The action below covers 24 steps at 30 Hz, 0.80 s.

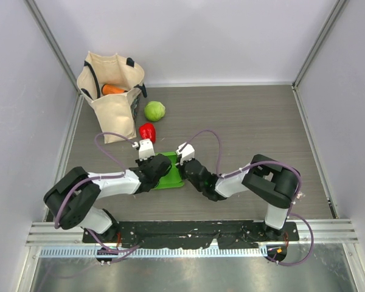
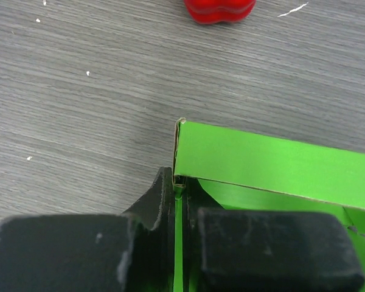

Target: Fold the paper box

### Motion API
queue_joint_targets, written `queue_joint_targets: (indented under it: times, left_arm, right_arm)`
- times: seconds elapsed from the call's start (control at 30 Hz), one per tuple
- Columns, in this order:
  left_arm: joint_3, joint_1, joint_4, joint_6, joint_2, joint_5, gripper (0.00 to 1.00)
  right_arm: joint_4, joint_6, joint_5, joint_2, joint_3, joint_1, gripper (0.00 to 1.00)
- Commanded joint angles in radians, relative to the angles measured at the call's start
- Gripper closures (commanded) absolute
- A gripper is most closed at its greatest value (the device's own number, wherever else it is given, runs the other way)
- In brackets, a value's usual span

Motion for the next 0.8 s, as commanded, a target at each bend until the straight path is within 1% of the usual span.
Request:
queue_joint_targets:
  times: [0.0,0.03,0.1,0.13,0.17,0.23,0.27,0.3,0.37,0.4,0.47,0.5,0.53,0.57,0.6,0.67,0.7,0.73,0.77]
  left_arm:
    - [0.051,0.013,-0.095,-0.104,0.025,-0.082,1.00]
    - [0.063,0.011,-0.127,-0.151,0.035,-0.087,1.00]
    - [0.101,0.011,-0.179,-0.170,0.068,-0.080,1.00]
    - [0.113,0.011,-0.223,-0.215,0.081,-0.073,1.00]
    - [0.133,0.011,-0.242,-0.237,0.090,-0.070,1.00]
    - [0.138,0.011,-0.254,-0.262,0.105,-0.053,1.00]
    - [0.137,0.010,-0.259,-0.282,0.105,-0.044,1.00]
    - [0.130,0.010,-0.256,-0.286,0.104,-0.039,1.00]
    - [0.101,0.010,-0.210,-0.270,0.088,-0.028,1.00]
    - [0.092,0.010,-0.193,-0.257,0.081,-0.024,1.00]
    - [0.062,0.010,-0.121,-0.216,0.058,0.005,1.00]
    - [0.051,0.010,-0.095,-0.163,0.050,0.021,1.00]
    - [0.032,0.010,-0.046,-0.133,0.039,0.038,1.00]
    - [0.026,0.008,-0.032,-0.110,0.033,0.048,1.00]
    - [0.025,0.007,-0.026,-0.072,0.030,0.065,1.00]
    - [0.012,0.008,-0.006,-0.034,0.026,0.076,1.00]
    - [0.009,0.007,-0.004,-0.017,0.022,0.081,1.00]
    - [0.005,0.007,-0.006,-0.010,0.018,0.082,1.00]
    - [0.003,0.007,-0.004,-0.006,0.016,0.084,1.00]
  right_arm:
    - [0.048,0.057,0.188,-0.020,0.044,0.058,0.99]
    - [0.054,0.066,0.255,-0.007,0.050,0.075,0.99]
    - [0.051,0.075,0.363,0.015,0.089,0.130,0.99]
    - [0.037,0.094,0.457,0.045,0.109,0.142,0.99]
    - [0.017,0.113,0.519,0.059,0.153,0.151,0.99]
    - [-0.033,0.173,0.579,0.090,0.187,0.168,0.99]
    - [-0.049,0.196,0.636,0.110,0.199,0.171,0.99]
    - [-0.085,0.221,0.650,0.116,0.222,0.171,0.99]
    - [-0.078,0.223,0.649,0.122,0.219,0.174,0.99]
    - [-0.036,0.210,0.635,0.122,0.207,0.174,0.99]
    - [-0.003,0.187,0.610,0.112,0.181,0.173,0.99]
    - [0.012,0.178,0.569,0.107,0.173,0.170,0.99]
    - [0.025,0.166,0.546,0.101,0.161,0.165,0.99]
    - [0.034,0.146,0.511,0.093,0.128,0.155,0.99]
    - [0.054,0.132,0.433,0.069,0.106,0.147,0.96]
    - [0.046,0.111,0.333,0.038,0.055,0.115,0.87]
    - [0.051,0.101,0.217,0.003,0.034,0.102,0.75]
    - [0.057,0.092,0.181,-0.018,0.012,0.093,0.68]
    - [0.040,0.086,0.152,-0.040,-0.020,0.084,0.63]
